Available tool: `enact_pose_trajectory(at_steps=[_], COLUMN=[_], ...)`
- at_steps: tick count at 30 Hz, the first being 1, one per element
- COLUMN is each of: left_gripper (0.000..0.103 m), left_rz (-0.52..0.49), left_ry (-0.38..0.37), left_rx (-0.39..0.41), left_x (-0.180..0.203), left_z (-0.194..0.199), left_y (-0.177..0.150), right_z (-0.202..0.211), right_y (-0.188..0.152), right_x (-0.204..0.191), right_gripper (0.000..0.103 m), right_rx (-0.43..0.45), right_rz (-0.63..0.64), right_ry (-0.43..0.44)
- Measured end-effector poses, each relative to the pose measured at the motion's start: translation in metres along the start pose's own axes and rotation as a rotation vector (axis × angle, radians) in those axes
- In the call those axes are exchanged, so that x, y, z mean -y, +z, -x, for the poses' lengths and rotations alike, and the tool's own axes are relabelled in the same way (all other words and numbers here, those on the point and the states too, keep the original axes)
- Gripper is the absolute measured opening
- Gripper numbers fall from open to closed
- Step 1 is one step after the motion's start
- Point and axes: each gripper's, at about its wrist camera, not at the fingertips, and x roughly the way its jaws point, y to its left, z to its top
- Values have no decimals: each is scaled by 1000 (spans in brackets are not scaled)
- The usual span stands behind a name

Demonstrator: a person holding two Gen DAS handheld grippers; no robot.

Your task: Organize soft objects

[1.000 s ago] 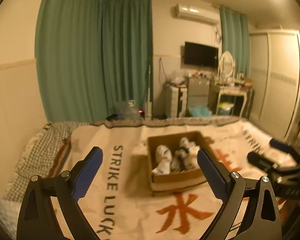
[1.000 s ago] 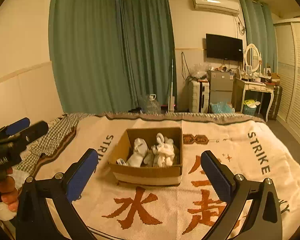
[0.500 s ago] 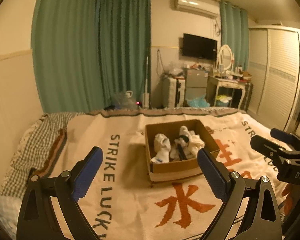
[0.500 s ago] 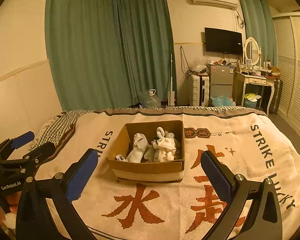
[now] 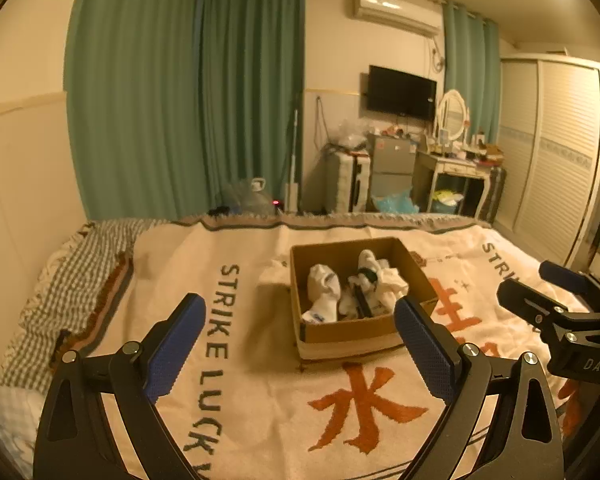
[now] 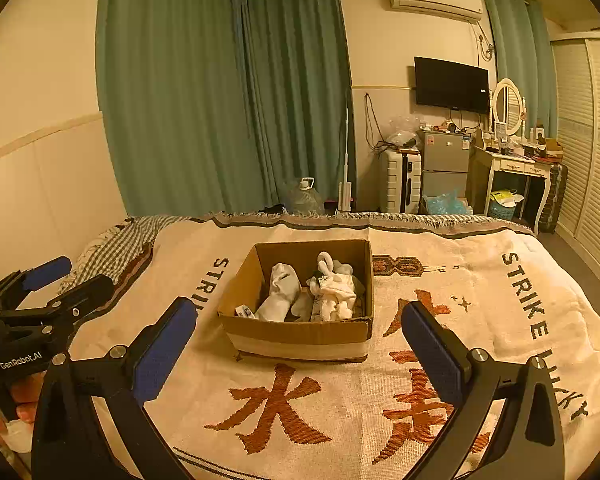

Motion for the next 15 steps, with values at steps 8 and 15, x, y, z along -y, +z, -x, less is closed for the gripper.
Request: enact_pose_trajectory(at_steps=[8, 15], left_gripper=[97, 97], left_rz=[-1, -2], left_ry=[-5, -5], left_rx=[-5, -3], left_x=[2, 4], left_z=[1, 1], left_y=[-1, -1], right_z=[-1, -3], right_y=[1, 1], right_x=[0, -1], right_gripper=[103, 103], right_rx=[-2, -9], right_rz=[-1, -4], right_ry=[-2, -7])
